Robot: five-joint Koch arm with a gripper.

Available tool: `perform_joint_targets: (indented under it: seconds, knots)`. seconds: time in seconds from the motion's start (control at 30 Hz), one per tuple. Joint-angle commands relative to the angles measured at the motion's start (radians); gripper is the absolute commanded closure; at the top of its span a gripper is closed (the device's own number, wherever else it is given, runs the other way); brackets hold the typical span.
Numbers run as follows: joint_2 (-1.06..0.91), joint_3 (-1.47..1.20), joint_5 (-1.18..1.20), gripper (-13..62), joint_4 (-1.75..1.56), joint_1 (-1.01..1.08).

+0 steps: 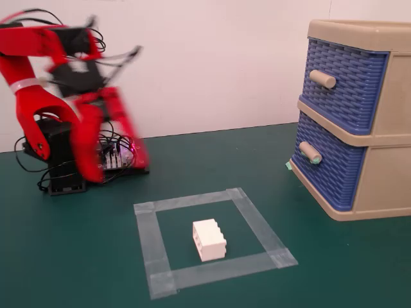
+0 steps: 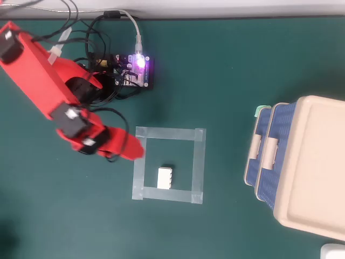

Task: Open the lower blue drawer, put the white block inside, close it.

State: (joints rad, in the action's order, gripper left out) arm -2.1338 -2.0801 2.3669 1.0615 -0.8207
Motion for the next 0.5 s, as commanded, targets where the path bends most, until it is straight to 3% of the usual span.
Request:
perform_joint_targets:
  seconds: [0.0,0.13,0.3,0.37,0.47]
  knots:
    - [0.025,0.02,0.196,16.0,-0.241,-0.13]
    - [0.04,-0.117,0.382,16.2,-0.568,-0.364]
    - [0.069,-0.592,0.408,16.3,-1.485,-0.495]
    - [0.173,-0.703,0.419,16.3,-1.782,-0.522]
    - [0.396,-0.673,0.425,16.7,-1.963,-0.551]
